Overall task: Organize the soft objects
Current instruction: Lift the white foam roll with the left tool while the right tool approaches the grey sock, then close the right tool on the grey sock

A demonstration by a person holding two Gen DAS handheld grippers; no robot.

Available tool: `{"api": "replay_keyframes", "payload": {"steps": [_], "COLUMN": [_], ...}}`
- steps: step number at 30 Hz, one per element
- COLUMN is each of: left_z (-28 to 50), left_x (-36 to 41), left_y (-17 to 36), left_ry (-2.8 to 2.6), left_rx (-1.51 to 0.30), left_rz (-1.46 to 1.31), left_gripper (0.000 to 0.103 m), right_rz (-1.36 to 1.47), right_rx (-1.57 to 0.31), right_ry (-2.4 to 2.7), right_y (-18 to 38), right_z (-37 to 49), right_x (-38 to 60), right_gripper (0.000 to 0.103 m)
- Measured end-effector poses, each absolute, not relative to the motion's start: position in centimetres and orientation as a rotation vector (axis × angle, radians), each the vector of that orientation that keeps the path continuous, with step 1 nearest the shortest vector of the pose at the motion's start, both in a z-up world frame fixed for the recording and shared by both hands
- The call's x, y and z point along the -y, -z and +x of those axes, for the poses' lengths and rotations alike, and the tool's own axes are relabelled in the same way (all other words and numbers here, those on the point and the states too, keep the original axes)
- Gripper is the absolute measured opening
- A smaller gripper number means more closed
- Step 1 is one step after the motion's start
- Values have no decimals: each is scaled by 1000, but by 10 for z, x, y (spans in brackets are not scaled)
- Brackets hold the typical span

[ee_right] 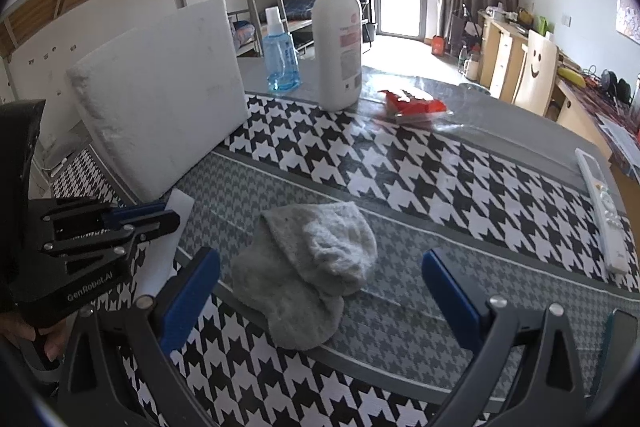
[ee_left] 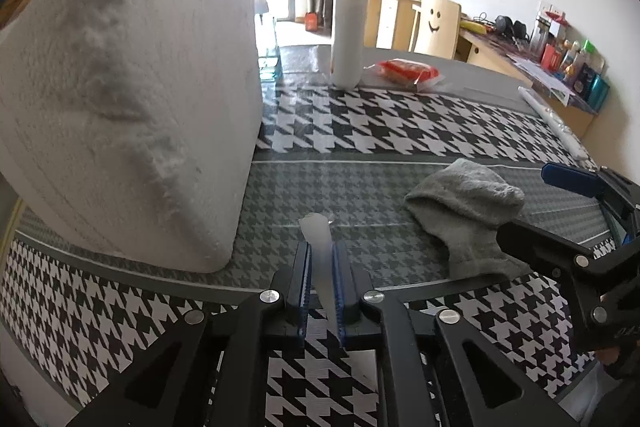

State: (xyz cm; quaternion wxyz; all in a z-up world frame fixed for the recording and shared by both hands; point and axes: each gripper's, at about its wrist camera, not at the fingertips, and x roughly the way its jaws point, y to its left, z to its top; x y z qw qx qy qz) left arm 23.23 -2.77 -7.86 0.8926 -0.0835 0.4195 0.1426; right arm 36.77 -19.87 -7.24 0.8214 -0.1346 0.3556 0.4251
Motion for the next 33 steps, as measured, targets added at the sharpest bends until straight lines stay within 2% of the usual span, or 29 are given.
{"api": "replay_keyframes", "payload": {"steps": [7, 11, 21, 31, 33], "left_z": [229, 228, 219, 217, 216], "left_x": [28, 30, 34, 37, 38], "left_y": [83, 86, 90, 90, 91], "left_ry": [-303, -292, -288, -288, -290], "left_rx": [-881, -890, -901, -892, -889], "left_rz": [-177, -180, -192, -182, -175], "left_gripper": [22, 35, 38, 37, 37], "right_rz": [-310, -325, -353, -392, -407], "right_rx": [-787, -804, -841, -843, -833], "right_ry": [-926, -936, -954, -932, -920], "right_y": [79, 83, 94, 100, 100], "right_z": [369, 369, 367, 362, 360], "right_x": [187, 182, 174, 167, 167], "right_gripper": [102, 96, 75, 65, 57]}}
